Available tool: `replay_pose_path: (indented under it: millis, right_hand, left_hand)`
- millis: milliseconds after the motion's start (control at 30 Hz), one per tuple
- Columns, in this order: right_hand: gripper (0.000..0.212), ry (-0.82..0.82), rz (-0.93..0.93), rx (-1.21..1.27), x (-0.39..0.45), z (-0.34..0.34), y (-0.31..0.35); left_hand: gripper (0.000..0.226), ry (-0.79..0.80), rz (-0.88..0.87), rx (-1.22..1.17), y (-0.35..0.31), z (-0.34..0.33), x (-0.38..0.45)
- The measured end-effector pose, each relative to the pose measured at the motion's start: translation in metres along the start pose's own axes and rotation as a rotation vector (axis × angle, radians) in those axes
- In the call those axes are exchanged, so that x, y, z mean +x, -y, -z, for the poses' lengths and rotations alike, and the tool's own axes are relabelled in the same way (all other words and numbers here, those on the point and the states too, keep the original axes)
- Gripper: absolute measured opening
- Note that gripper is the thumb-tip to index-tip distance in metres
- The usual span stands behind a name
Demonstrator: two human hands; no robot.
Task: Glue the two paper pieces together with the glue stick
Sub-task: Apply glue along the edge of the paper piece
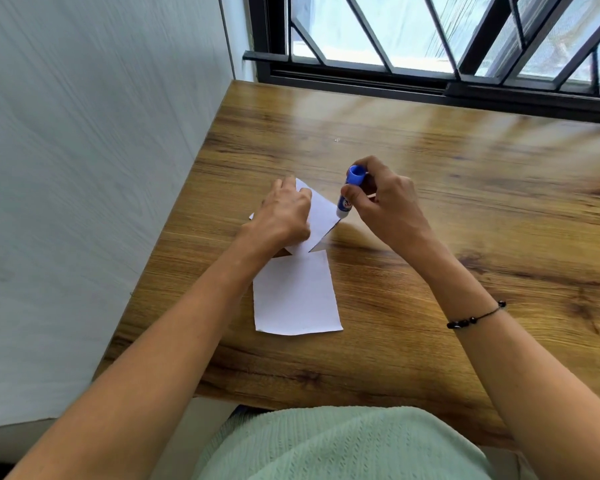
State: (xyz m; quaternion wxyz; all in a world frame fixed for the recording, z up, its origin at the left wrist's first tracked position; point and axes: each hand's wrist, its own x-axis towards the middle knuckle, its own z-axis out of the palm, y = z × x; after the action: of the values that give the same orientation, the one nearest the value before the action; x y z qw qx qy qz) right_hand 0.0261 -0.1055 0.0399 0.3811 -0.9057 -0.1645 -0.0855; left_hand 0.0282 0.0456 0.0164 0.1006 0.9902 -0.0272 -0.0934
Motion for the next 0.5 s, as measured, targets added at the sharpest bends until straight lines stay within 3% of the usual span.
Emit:
replay_pose_path:
  millis: [500]
  right_hand:
    - [0.024, -0.006, -0.029, 0.023, 0.002, 0.011, -0.007]
  left_hand:
    - [0.037, -0.211, 0.254, 0.089, -0.006, -0.007, -0.001]
